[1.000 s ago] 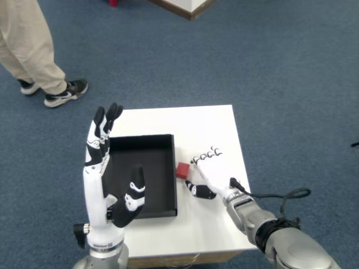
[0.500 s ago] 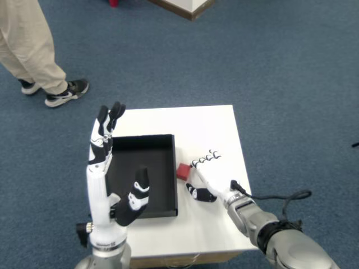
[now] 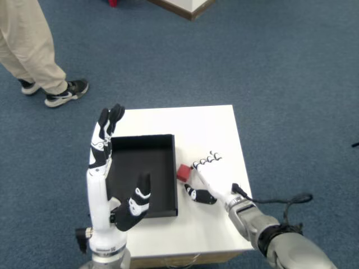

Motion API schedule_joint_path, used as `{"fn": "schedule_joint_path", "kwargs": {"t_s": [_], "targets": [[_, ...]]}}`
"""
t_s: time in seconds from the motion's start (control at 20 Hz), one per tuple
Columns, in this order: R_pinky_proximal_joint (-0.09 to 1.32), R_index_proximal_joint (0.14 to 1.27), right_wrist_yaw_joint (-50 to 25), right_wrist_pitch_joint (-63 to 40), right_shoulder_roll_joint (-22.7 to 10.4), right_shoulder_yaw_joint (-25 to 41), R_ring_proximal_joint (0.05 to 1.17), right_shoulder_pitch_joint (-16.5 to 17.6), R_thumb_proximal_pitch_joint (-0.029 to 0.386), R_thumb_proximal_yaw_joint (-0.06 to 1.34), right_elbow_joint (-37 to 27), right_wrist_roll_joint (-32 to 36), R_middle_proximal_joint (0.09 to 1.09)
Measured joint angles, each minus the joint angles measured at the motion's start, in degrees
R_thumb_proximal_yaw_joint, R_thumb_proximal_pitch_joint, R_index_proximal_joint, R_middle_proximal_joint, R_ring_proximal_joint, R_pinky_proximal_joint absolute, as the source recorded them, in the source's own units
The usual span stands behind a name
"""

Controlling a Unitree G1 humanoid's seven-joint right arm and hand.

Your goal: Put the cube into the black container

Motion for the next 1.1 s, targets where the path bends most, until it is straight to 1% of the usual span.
{"fn": "schedule_joint_path", "kwargs": {"t_s": [0.2, 0.65, 1.1], "targets": [[0.10, 0.41, -0.6, 0.1, 0.2, 0.3, 0.30, 0.2, 0.144, 0.42, -0.2, 0.0, 0.39], [0.05, 0.36, -1.5, 3.4, 0.5, 1.1, 0.27, 0.2, 0.125, 0.35, -3.2, 0.1, 0.34], [0.02, 0.34, -1.5, 5.4, 0.5, 1.1, 0.24, 0.2, 0.117, 0.32, -4.4, 0.2, 0.32]]}}
